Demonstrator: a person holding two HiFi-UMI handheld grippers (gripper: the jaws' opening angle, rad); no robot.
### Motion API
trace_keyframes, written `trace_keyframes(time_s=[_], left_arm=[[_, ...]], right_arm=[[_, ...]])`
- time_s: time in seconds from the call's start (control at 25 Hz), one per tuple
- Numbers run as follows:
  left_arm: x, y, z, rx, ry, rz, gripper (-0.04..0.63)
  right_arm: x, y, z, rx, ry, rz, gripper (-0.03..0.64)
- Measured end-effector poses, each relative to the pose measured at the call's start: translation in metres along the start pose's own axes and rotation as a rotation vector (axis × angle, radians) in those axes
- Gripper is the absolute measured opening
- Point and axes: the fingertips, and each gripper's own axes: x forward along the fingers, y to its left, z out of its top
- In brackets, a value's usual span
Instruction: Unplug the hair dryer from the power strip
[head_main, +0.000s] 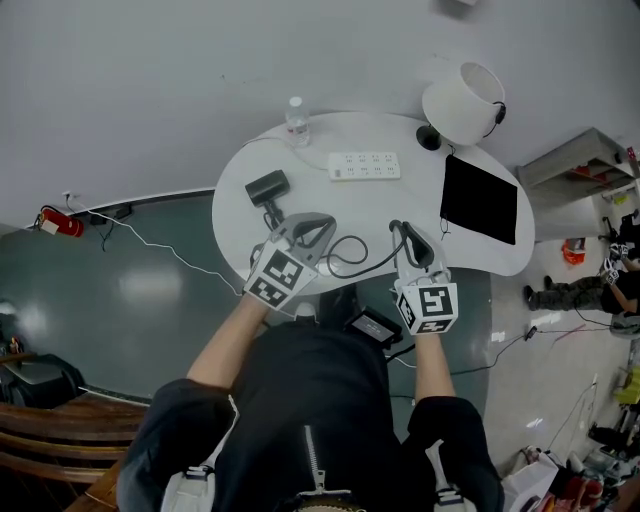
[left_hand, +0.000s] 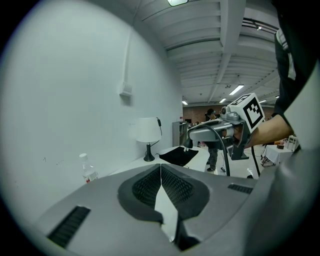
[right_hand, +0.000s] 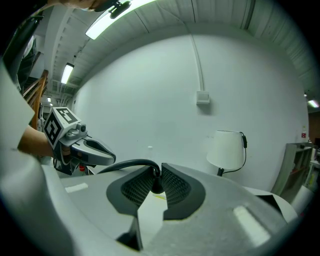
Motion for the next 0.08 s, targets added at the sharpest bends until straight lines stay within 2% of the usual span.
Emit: trace_keyframes(time_s=[0.08], left_arm=[[0.0013, 0.0015, 0.0014, 0.004, -0.002, 0.002, 0.014]], right_arm=[[0.0017, -0.0011, 0.0012, -0.005, 0.0, 0.004, 0.051]])
